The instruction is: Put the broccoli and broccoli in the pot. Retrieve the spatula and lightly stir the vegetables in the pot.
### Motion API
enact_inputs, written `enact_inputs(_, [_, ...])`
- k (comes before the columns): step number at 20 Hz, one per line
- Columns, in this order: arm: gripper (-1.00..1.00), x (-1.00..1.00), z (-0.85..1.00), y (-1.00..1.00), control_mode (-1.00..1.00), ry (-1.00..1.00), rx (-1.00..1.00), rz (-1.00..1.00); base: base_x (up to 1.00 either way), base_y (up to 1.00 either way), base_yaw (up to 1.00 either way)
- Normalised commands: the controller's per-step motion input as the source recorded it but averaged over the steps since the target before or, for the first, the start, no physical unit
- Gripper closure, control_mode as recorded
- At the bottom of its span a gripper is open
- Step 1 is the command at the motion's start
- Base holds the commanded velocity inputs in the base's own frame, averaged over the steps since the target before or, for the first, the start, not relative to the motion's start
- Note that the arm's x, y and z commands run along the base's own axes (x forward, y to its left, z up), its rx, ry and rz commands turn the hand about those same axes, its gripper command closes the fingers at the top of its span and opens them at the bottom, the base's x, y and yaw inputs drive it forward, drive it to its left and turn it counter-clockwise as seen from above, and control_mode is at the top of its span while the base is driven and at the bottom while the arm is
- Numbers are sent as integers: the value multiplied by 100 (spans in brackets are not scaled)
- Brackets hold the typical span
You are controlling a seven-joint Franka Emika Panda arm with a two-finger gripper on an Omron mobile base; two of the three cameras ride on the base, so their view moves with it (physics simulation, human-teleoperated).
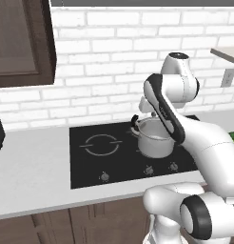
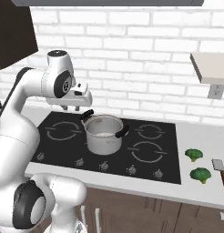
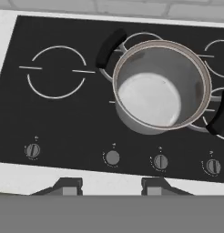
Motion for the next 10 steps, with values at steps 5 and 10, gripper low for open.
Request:
enact_inputs(5, [-100,-15,-17,-1,-100,-1,-1,0,0,0,0])
enact_inputs(10, [-100,-28,-43,-3,-100,-2,-2,0,0,0,0])
